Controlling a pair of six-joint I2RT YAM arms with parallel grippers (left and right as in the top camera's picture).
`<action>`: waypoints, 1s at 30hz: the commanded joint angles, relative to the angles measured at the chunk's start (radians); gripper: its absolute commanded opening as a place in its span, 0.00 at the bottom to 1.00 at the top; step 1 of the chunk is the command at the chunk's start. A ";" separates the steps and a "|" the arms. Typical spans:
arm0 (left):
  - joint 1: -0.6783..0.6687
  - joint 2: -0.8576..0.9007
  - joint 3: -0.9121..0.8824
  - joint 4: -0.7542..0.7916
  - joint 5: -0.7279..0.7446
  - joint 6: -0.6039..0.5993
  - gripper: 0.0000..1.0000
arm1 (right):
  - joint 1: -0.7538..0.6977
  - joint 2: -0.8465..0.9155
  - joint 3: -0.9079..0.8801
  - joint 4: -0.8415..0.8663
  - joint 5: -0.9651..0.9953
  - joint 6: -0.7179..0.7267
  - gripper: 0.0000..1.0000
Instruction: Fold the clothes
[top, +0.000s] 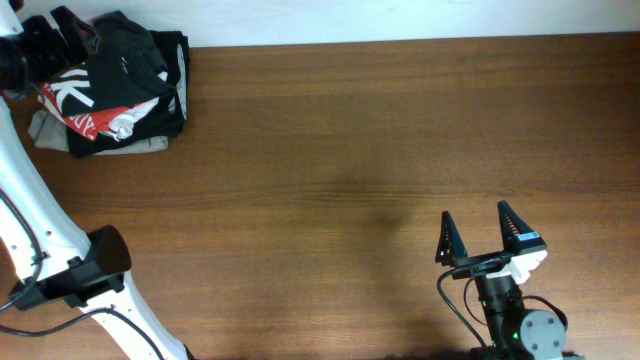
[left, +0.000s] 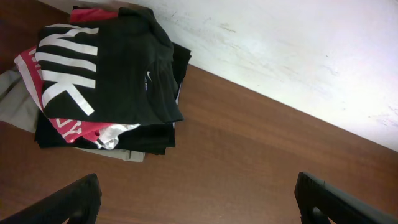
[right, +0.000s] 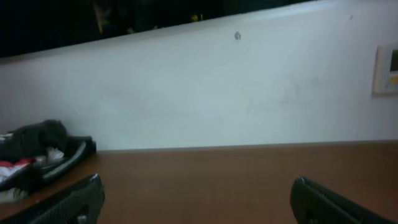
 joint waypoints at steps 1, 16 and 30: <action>0.001 -0.002 0.000 0.001 0.011 0.005 0.99 | 0.005 -0.011 -0.073 0.129 0.018 0.008 0.99; 0.001 -0.002 0.000 0.001 0.011 0.005 0.99 | 0.006 -0.011 -0.071 -0.053 0.025 0.008 0.99; 0.001 -0.002 0.000 0.001 0.011 0.005 0.99 | 0.006 -0.004 -0.071 -0.183 0.029 0.008 0.99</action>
